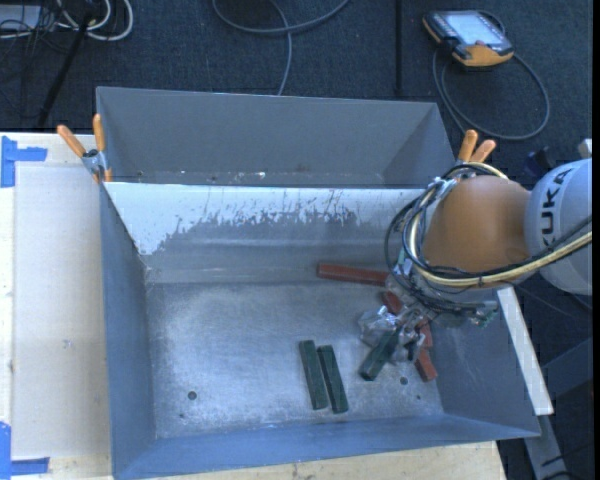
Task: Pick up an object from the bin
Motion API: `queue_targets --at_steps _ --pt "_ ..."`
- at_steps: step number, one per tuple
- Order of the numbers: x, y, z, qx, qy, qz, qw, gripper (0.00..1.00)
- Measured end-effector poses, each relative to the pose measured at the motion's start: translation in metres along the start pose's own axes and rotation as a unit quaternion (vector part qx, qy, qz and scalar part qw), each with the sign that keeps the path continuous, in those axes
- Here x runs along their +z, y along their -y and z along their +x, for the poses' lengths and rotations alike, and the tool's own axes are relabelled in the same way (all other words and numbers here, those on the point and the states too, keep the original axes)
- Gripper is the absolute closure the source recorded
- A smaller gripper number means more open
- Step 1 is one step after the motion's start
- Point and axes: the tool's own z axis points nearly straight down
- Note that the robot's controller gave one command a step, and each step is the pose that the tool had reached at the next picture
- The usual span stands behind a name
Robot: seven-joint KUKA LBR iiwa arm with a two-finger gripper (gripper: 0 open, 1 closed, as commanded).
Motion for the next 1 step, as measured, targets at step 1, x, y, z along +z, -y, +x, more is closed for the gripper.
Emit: queue_targets --at_steps 1 --pt "0.0001 0.0000 0.0001 0.001 0.0000 0.000 1.0000 1.00"
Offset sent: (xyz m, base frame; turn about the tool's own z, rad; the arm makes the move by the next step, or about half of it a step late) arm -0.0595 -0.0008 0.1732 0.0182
